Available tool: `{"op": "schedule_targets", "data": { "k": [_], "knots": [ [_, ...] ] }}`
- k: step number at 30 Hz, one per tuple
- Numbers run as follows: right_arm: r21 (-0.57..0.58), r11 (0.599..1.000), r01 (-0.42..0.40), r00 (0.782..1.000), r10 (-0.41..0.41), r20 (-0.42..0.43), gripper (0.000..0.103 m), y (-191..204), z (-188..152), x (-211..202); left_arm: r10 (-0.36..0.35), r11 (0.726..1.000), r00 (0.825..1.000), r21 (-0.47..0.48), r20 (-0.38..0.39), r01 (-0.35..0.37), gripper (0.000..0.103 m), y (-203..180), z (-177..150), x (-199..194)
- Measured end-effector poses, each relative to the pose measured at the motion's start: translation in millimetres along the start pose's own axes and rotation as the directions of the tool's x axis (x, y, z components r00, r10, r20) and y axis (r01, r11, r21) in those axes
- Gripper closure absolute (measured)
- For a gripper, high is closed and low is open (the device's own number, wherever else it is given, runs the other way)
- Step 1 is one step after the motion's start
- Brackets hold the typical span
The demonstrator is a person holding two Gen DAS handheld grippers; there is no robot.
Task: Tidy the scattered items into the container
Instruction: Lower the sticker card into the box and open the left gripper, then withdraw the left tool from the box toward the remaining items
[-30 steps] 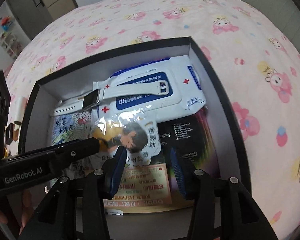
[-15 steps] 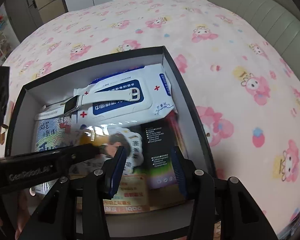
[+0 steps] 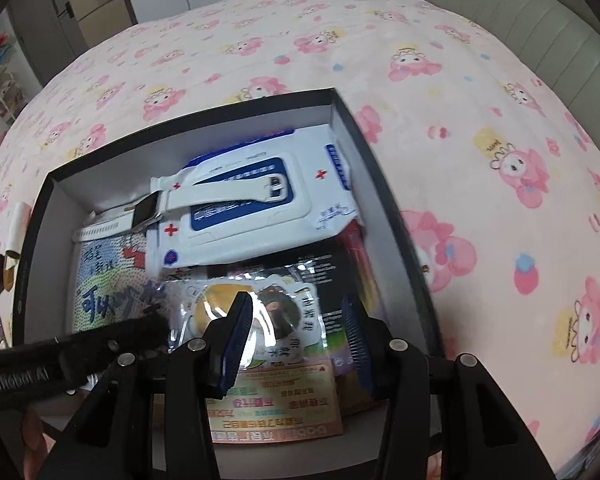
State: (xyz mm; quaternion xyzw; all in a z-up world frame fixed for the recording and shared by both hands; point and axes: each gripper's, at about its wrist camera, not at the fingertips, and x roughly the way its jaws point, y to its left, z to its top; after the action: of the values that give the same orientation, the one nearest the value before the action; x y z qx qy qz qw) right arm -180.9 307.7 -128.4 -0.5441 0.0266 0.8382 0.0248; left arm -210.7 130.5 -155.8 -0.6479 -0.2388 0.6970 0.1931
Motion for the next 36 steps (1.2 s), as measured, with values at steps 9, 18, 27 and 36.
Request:
{"op": "schedule_targets", "data": {
  "k": [9,18,27,36],
  "knots": [
    [0.093,0.994,0.049,0.998,-0.046,-0.029,0.061,-18.7,1.0,4.8,-0.116,0.991,0.992,-0.078,-0.058,0.112,0.078,-7.0,6.4,35.6],
    [0.011,0.999,-0.04,0.999,0.04,-0.002,0.06,5.0,0.3,-6.2,-0.036,0.998,0.994,0.046,0.102,0.032,0.069,-14.3,-11.9,-14.5],
    [-0.121,0.99,-0.071,0.992,0.083,0.1,0.059,54.9,-9.0,-44.3,0.064,0.992,0.973,0.093,0.223,-0.086,0.067,7.5,-41.2,-71.2],
    [-0.186,0.962,-0.2,0.962,0.229,0.149,0.059,113.7,-27.0,-78.4,0.145,0.975,0.931,0.109,0.335,-0.191,0.067,34.8,-82.1,-140.1]
  ]
}}
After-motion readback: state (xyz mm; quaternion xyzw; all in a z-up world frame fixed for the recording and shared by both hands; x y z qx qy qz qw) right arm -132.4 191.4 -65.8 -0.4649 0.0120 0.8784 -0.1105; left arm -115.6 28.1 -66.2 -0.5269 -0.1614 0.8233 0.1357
